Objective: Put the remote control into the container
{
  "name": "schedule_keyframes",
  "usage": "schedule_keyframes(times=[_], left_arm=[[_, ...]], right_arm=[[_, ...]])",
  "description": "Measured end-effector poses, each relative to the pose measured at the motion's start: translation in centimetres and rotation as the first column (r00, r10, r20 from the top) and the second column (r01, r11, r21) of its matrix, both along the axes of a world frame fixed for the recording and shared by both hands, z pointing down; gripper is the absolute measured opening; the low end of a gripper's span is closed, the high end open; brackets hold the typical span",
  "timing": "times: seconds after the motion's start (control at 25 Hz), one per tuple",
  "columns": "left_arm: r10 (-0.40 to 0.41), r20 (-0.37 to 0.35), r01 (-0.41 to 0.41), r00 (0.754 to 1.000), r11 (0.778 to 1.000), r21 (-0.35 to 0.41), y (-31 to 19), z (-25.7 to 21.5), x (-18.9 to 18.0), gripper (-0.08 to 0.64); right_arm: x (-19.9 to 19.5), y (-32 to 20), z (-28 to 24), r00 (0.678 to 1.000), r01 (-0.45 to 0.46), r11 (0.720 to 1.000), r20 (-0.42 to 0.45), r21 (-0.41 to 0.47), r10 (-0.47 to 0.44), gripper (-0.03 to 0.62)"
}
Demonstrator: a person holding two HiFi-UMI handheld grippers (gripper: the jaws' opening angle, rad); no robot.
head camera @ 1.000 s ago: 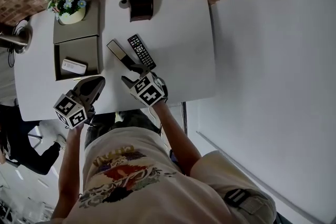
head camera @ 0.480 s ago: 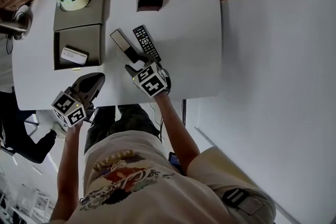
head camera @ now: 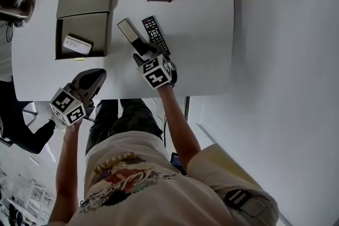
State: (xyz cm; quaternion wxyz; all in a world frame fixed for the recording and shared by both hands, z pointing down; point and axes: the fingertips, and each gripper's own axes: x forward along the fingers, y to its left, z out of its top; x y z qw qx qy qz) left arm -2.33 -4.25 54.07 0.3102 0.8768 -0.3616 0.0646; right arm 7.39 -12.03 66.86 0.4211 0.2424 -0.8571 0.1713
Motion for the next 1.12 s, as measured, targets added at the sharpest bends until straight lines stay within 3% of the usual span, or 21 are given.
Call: schedule_keyframes(times=[0.64, 0.88, 1.12], left_arm=[[-0.039, -0.008, 0.038, 0.999, 0.998, -0.041, 1.4, 1.0, -1.6, 0.005], [-0.035, -0.012, 0.035, 0.999, 0.999, -0.036, 1.3, 1.2, -2.0, 0.005], [-0.043, -0.009, 0.042, 0.999, 0.998, -0.053, 1.0, 1.2, -2.1, 0.005]], right_arm=[[0.2, -1.0, 2.6, 0.988, 0.049, 0.998, -0.145, 0.028, -0.044, 0.25], [-0.9, -0.5, 3.0, 0.988, 0.068, 0.996, -0.136, -0.062, -0.076, 0.256], [-0.7, -0.8, 3.2, 0.986, 0.08, 0.993, -0.14, -0.083, -0.091, 0.261]])
